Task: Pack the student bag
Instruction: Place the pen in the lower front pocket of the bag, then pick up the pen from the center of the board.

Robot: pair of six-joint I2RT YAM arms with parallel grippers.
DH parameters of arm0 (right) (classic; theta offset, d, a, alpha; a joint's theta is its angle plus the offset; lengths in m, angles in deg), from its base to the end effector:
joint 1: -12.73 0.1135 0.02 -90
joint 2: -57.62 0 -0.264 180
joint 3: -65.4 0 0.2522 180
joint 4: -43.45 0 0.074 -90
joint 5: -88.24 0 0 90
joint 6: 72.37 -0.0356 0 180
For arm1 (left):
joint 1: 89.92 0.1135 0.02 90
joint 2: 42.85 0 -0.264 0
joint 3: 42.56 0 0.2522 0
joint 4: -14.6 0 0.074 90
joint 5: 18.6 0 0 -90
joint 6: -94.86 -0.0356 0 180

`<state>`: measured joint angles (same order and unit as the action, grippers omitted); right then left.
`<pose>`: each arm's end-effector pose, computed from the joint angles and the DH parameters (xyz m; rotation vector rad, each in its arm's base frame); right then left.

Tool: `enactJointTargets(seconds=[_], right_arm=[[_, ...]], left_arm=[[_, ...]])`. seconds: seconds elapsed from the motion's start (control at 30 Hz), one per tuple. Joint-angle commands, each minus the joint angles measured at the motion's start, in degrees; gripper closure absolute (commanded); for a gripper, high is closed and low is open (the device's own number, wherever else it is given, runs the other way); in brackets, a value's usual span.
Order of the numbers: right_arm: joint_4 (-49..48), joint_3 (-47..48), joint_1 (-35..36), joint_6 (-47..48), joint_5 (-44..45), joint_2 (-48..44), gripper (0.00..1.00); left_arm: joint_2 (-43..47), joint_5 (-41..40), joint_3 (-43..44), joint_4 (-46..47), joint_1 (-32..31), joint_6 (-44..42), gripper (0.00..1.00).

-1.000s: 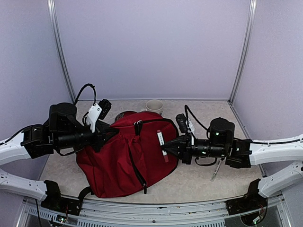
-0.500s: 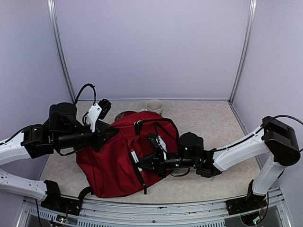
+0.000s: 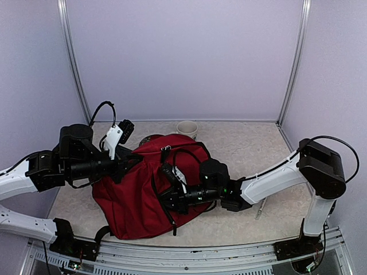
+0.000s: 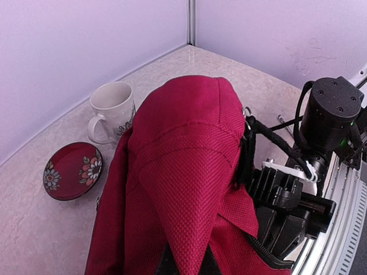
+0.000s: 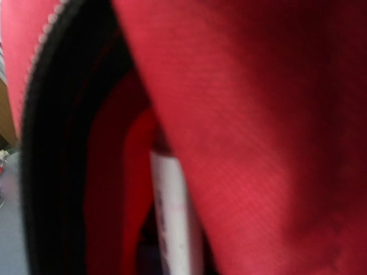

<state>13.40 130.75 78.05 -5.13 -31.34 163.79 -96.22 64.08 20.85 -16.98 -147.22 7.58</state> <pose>0.1458 0.3594 0.1826 -1.1166 1.6801 1.5080 0.1186 -0.1764 0.3292 0.8332 1.8033 -0.5654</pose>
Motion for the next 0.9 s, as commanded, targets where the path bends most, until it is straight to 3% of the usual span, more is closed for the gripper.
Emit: enactJointTargets(seconds=[0.0, 0.23, 0.4, 0.5, 0.57, 0.63, 0.67, 0.77, 0.87], right_arm=[[8.90, 0.96, 1.04, 3.42, 5.83, -3.66, 0.81], [25.68, 0.10, 1.97, 7.18, 17.98, -13.34, 0.48], [43.54, 3.61, 2.27, 9.48, 25.35, -19.71, 0.44], [52.23, 4.17, 2.28, 7.22, 39.34, -26.22, 0.41], [61.95, 4.92, 1.48, -0.89, 54.50, -30.03, 0.36], [81.10, 7.53, -0.33, -20.18, 66.63, -30.04, 0.35], [90.90, 8.63, -1.04, -29.03, 68.68, -29.34, 0.33], [103.41, 4.76, -1.53, -42.95, 66.81, -28.18, 0.19], [100.10, -2.65, -5.28, -41.69, 58.48, -27.84, 0.07]], left_arm=[[1.59, -0.32, 1.41, 7.75, 0.17, 0.22, 1.00], [1.87, -0.82, 1.28, 7.37, 0.26, -0.08, 1.00], [1.68, -0.69, 1.49, 7.27, 0.33, -0.26, 1.00], [1.90, -0.76, 1.42, 7.24, 0.34, -0.26, 1.00], [2.02, -0.80, 1.33, 7.19, 0.34, -0.25, 1.00], [1.95, -1.03, 1.33, 6.96, 0.36, -0.18, 1.00], [1.95, -1.11, 1.33, 6.80, 0.35, -0.10, 1.00], [1.95, -1.14, 0.97, 6.84, 0.35, -0.04, 1.00], [1.51, -0.53, 0.66, 7.60, 0.34, -0.58, 1.00]])
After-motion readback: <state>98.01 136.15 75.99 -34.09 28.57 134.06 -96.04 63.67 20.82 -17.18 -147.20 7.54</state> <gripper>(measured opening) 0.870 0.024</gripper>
